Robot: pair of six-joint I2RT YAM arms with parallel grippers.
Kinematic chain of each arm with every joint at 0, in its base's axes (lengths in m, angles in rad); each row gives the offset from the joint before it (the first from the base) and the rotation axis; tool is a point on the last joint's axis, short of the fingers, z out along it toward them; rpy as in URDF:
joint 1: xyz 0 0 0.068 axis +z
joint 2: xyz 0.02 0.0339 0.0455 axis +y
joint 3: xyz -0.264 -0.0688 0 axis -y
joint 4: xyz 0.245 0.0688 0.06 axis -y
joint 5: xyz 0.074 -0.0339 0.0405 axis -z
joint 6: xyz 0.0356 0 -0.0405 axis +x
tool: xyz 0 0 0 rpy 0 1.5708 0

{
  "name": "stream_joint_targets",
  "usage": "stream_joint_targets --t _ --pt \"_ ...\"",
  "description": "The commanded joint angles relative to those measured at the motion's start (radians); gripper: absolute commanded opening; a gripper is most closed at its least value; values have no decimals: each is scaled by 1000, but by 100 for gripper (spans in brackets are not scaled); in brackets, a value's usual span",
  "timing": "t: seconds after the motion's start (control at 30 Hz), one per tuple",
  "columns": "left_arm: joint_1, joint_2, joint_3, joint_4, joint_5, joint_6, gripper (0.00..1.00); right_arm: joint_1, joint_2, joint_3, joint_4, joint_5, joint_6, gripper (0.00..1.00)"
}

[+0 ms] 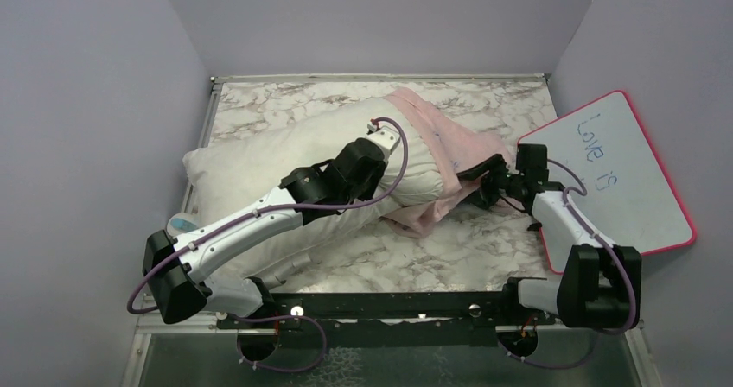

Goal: Remove the pillowcase from the pillow
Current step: Remove the pillow from the pillowcase.

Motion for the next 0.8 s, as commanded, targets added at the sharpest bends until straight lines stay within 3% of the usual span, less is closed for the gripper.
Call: stream_joint_targets --t 0.0,0.07,0.1,0.2,0.27,0.4,0.5,0.63,0.77 --pt "9 -65 9 -2 -19 -20 0 1 65 97 95 -20 16 53" --pt "9 -74 7 -4 -22 -17 0 -1 65 122 96 29 13 23" --pt "9 -79 5 -4 -23 -17 0 -1 56 137 87 58 13 13" --pt "9 -91 0 -5 -34 -13 0 -1 30 212 83 79 -39 3" --pt "9 -93 -2 -8 -48 -10 0 0 16 322 -8 132 -115 1" --pt "9 -83 -14 -39 -70 -20 0 0 -24 592 -185 401 -255 1" --pt "9 -101 -58 -57 -67 -53 0 -1 -26 785 -234 514 -388 1" --pt "9 -124 -95 -56 -34 -82 0 -1 65 1048 -274 456 -501 1" --pt "9 -118 -95 -56 -7 -61 0 -1 241 1340 -358 220 -537 1"
